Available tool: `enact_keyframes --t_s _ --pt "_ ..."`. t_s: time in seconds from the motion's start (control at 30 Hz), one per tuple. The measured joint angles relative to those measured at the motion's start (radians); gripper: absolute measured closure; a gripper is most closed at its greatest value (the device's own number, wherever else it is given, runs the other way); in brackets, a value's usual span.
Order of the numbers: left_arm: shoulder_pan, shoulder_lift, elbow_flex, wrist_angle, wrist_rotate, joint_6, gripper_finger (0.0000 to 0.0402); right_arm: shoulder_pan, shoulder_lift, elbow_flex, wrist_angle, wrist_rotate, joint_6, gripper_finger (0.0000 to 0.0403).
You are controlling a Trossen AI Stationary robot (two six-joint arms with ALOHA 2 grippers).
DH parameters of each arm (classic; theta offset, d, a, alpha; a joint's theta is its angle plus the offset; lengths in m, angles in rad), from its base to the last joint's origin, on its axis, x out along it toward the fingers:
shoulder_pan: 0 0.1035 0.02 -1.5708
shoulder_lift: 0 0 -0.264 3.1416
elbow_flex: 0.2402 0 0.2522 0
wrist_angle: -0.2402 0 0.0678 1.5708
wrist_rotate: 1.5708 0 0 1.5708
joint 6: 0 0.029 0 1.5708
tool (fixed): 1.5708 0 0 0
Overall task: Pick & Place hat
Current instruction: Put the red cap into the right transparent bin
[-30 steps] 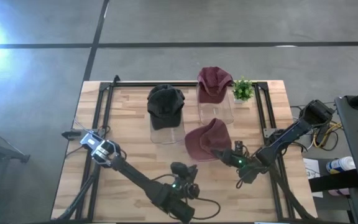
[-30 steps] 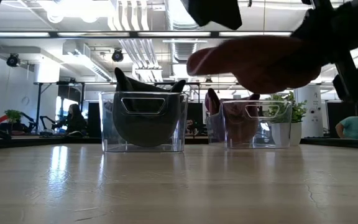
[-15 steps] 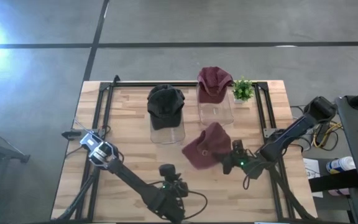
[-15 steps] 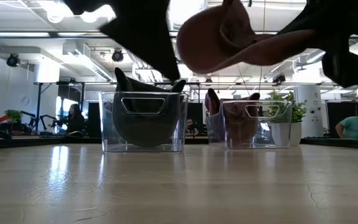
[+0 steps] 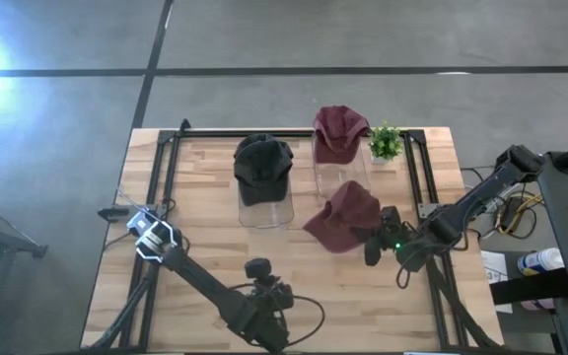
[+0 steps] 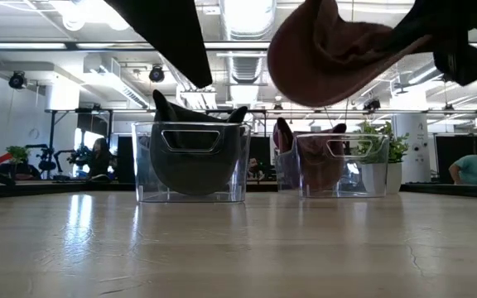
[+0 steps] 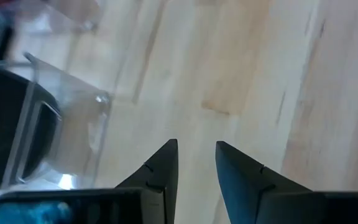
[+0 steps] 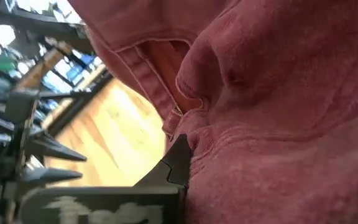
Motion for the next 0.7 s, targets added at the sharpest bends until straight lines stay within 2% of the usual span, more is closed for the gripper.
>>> enact_keyframes --t_s 0.17,0.37,0.5,0.7 --pt "0.011 -0.004 -0.013 0.023 0.102 0.002 0.0300 -0.006 -0.013 0.079 -0.201 -0.041 -0.085 0.0390" --pt "0.039 -0.004 -0.013 0.113 0.172 -0.001 0.0300 -0.041 -0.028 0.184 -0.456 -0.083 -0.122 0.0390" --pt "0.059 -0.004 -0.017 0.191 0.203 0.011 0.0300 -0.085 -0.062 0.221 -0.530 -0.090 -0.204 0.0390" --pt "0.101 -0.005 -0.029 0.277 0.346 0.018 0.0300 -0.240 -0.154 0.244 -0.537 -0.227 -0.432 0.0390"
